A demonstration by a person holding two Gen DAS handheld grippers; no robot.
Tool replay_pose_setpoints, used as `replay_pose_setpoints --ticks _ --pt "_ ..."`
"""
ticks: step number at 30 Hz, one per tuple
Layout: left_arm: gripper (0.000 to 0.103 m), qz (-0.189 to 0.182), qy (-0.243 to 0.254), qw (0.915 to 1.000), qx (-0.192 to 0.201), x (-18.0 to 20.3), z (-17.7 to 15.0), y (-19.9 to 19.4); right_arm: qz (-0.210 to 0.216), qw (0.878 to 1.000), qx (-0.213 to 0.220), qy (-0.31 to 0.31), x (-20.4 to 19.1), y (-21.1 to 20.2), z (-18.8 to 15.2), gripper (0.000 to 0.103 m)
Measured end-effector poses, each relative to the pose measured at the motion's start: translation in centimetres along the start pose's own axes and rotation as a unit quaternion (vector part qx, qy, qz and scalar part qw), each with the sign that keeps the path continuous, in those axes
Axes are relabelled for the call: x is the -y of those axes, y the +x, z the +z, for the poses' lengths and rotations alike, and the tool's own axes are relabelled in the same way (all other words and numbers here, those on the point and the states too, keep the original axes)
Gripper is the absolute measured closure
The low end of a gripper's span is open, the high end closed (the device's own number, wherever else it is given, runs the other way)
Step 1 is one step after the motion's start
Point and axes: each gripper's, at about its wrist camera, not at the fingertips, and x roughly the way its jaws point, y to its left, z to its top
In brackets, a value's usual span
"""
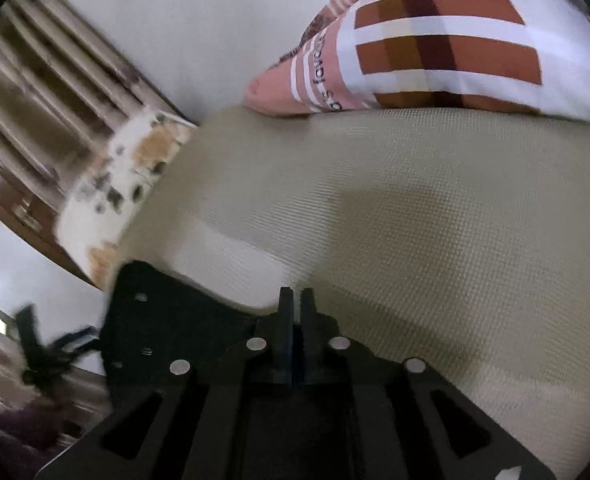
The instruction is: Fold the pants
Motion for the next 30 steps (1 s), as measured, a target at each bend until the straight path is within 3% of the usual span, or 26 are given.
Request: replay_pose_setpoints --ticks 2,4,11,14,19,30 --pt "0.019 -0.002 0.002 1.0000 -0.002 0.1 0.1 0.2 0.009 0.999 -0.028 -0.032 -0.7 -0.1 -0.2 0.093" --pt "0.019 -0.005 0.003 1.0000 -0.002 0.3 0.1 0.2 -0.011 0.996 -0.056 -0.063 -1.4 0.7 -0.8 0.087" --pt "0.018 -0.004 0.004 1.0000 -0.007 0.5 0.1 0.4 -0.038 0.988 -0.104 -0.110 -2.5 3.7 -2.0 0.086" --pt "0.018 -0.002 0.006 0.9999 -0.008 0.6 0.1 0.6 -0.032 0.987 -0.102 -0.120 -2.7 3.8 -2.0 0.091" --pt "0.015 -0.004 -0.001 0.9999 -0.012 0.5 0.1 1.0 -0.063 0.982 -0.088 -0.157 -4.3 4.0 -2.6 0.099" --pt "0.012 0.002 0.004 0.9999 -0.012 0.7 0.3 1.3 -0.119 0.987 -0.022 -0.110 -2.8 4.4 -1.9 0.103"
